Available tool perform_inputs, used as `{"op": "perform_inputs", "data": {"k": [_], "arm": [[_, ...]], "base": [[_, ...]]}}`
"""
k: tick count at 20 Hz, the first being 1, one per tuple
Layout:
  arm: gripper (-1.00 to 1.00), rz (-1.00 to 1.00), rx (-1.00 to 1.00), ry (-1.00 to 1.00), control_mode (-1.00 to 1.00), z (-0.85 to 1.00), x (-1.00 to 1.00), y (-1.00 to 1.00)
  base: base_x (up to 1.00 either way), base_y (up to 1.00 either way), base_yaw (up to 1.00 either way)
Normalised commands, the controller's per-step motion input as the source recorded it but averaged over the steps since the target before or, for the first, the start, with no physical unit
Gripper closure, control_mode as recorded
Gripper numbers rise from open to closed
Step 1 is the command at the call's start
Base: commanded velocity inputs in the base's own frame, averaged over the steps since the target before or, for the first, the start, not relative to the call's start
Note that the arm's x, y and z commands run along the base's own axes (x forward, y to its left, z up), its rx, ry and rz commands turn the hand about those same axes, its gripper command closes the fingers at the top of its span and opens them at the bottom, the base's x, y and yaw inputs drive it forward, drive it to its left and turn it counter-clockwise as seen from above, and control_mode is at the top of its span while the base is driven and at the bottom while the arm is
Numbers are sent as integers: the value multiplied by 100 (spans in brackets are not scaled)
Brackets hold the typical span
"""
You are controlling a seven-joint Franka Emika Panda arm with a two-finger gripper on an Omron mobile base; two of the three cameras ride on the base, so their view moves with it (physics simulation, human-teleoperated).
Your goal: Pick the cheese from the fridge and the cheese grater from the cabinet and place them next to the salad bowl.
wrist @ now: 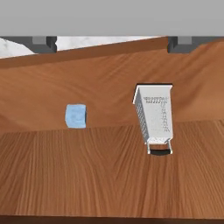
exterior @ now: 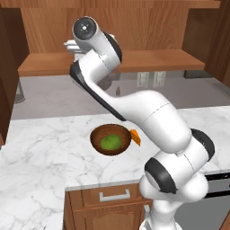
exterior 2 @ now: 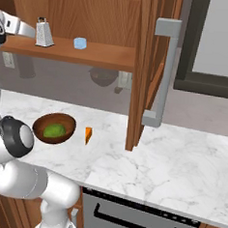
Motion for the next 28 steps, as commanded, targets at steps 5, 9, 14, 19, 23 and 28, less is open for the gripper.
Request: {"op": "perform_inputs", "data": {"k": [5,9,14,19,23,28], "arm": [[-100,0,3,4,-100,0,19,2],[-100,0,3,0,-100,-1,10,0],[-100,0,2,0,-100,-4,16,3],[-100,0,2,0,-100,-15,15,10],[-100,0,1,0,-100,-16,14,4],[-100,0,2,2,-100,0,19,4]], "base": [[0,0,0],[0,0,0],[0,0,0],[0,0,0],[0,0,0],[0,0,0]]}}
